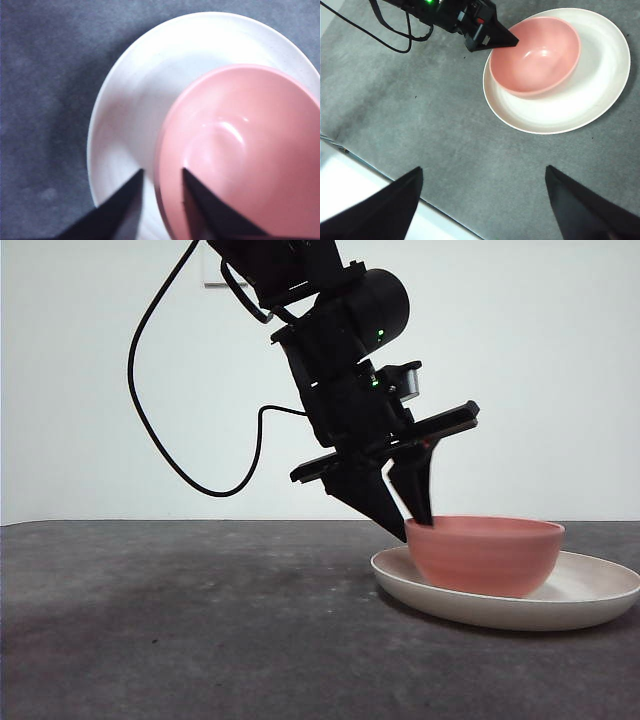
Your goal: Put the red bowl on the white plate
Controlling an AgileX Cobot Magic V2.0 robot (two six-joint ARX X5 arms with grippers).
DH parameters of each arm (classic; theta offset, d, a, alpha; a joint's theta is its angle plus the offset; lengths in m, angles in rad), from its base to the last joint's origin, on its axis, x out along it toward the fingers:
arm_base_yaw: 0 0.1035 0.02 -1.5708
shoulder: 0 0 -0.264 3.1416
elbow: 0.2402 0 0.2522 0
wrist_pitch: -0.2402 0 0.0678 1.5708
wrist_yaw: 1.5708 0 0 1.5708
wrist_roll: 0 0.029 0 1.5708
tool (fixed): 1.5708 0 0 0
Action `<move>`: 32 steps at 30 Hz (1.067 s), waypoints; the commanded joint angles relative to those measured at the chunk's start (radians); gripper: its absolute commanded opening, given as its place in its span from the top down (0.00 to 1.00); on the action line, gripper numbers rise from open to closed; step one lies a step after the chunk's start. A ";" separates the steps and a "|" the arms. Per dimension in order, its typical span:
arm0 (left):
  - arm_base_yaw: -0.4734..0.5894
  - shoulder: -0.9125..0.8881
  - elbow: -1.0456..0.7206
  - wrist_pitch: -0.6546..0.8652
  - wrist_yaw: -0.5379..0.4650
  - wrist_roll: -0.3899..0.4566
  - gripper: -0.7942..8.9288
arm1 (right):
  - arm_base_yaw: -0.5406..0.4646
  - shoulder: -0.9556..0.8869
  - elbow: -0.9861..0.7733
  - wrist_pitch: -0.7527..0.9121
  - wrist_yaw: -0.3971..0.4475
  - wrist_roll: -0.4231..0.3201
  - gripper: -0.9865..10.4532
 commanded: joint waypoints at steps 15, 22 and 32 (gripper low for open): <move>0.014 -0.157 0.032 -0.056 -0.002 0.006 0.69 | 0.004 0.002 0.017 0.005 0.002 0.010 0.57; 0.078 -0.359 0.032 -0.094 -0.002 0.018 0.69 | 0.004 0.003 0.017 0.009 0.047 0.011 0.57; 0.182 -0.594 -0.141 -0.132 -0.003 0.037 0.69 | 0.004 0.003 0.017 0.034 0.048 0.011 0.57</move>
